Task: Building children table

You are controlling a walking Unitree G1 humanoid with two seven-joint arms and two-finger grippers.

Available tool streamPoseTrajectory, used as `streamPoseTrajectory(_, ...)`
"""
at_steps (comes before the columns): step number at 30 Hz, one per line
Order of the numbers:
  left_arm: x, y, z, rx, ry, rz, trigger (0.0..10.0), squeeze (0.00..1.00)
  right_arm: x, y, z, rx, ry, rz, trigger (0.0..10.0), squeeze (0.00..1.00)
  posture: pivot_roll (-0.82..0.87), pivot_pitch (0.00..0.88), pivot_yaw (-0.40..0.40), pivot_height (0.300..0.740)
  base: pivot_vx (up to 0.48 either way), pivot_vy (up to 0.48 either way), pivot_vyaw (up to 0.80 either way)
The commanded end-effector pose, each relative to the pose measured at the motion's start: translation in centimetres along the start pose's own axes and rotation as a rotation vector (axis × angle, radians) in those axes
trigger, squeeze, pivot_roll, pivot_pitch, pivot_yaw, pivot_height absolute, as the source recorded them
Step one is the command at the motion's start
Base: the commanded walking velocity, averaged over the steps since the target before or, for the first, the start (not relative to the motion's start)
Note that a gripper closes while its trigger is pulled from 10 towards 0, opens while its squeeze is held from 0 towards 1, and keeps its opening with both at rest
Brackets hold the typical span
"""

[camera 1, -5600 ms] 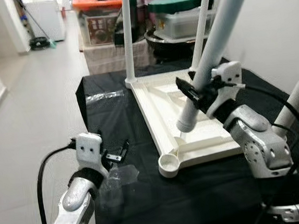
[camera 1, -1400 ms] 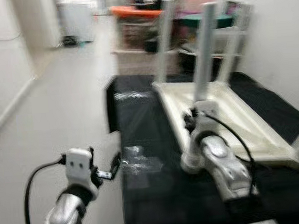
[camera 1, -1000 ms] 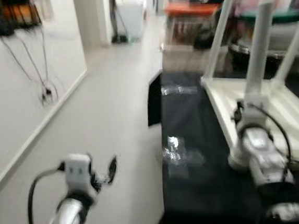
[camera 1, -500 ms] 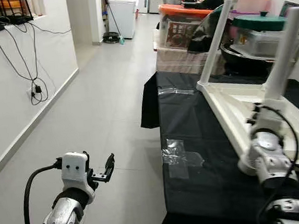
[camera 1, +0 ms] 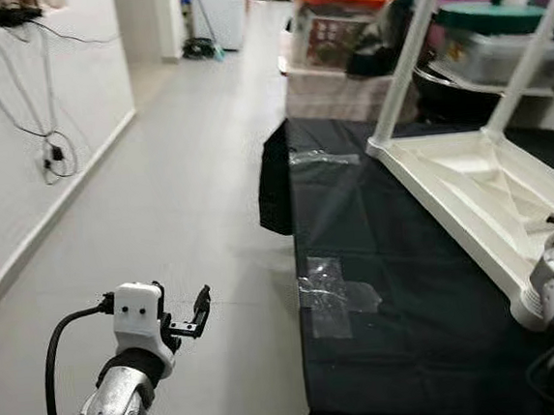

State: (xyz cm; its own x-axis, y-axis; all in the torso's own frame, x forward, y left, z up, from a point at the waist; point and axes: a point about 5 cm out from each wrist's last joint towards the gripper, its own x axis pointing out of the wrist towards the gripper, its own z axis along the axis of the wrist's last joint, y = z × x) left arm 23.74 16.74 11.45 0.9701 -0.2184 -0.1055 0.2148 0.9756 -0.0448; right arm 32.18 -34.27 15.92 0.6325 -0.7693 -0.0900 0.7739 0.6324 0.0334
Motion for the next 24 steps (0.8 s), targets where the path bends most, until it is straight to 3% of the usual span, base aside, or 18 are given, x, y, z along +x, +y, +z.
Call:
streamPoseTrajectory(1,0.1,-0.2,-0.3,0.011,0.009,-0.008,10.0,0.0,-0.9,0.2,-3.8,0.023,0.158,0.025,10.0,0.0,0.1,0.0,-0.075,0.74,0.0,0.0,0.0)
streamPoseTrajectory(3,0.0,-0.2,-0.3,0.015,0.011,-0.006,10.0,0.0,-2.9,2.5,-5.5,0.08,0.192,0.103,10.0,0.0,0.11,0.0,-0.076,0.74,0.0,0.0,0.0)
streamPoseTrajectory(4,0.0,-0.2,-0.3,0.015,0.011,-0.006,10.0,0.0,-2.9,2.5,-5.5,0.08,0.192,0.103,10.0,0.0,0.11,0.0,-0.076,0.74,0.0,0.0,0.0)
streamPoseTrajectory(7,-0.1,-0.1,-0.4,0.014,0.017,-0.007,10.0,0.0,-5.6,4.9,-8.0,0.14,0.288,0.23,10.0,0.0,0.12,0.0,-0.076,0.74,0.0,0.0,0.0)
streamPoseTrajectory(9,-0.1,-0.1,-0.4,0.014,0.017,-0.007,10.0,0.0,-5.6,4.9,-8.0,0.14,0.288,0.23,10.0,0.0,0.12,0.0,-0.076,0.74,0.0,0.0,0.0)
streamPoseTrajectory(10,-0.1,0.0,-0.4,0.012,0.019,-0.011,10.0,0.0,-6.8,6.0,-8.8,0.147,0.322,0.328,10.0,0.0,0.11,0.0,-0.071,0.74,0.0,0.0,0.0)
streamPoseTrajectory(11,-0.1,0.0,-0.4,0.012,0.019,-0.011,10.0,0.0,-6.8,6.0,-8.8,0.147,0.322,0.328,10.0,0.0,0.11,0.0,-0.071,0.74,0.0,0.0,0.0)
streamPoseTrajectory(13,0.0,-0.1,-0.3,0.011,0.018,-0.022,10.0,0.0,-7.9,7.0,-9.1,0.111,0.331,0.478,10.0,0.0,0.1,0.0,-0.064,0.74,0.0,0.0,0.0)
streamPoseTrajectory(16,0.2,-0.3,-0.3,0.008,0.017,-0.036,10.0,0.0,-8.0,7.0,-9.2,0.056,0.339,0.545,10.0,0.0,0.09,0.0,-0.063,0.74,0.0,0.0,0.0)
streamPoseTrajectory(18,0.2,-0.3,-0.3,0.008,0.017,-0.036,10.0,0.0,-8.0,7.0,-9.2,0.056,0.339,0.545,10.0,0.0,0.09,0.0,-0.063,0.74,0.0,0.0,0.0)
streamPoseTrajectory(24,0.4,-0.6,-0.3,0.012,0.02,-0.056,10.0,0.0,-6.9,6.5,-8.8,-0.068,0.316,0.579,10.0,0.0,0.09,0.0,-0.063,0.74,0.0,0.0,0.0)
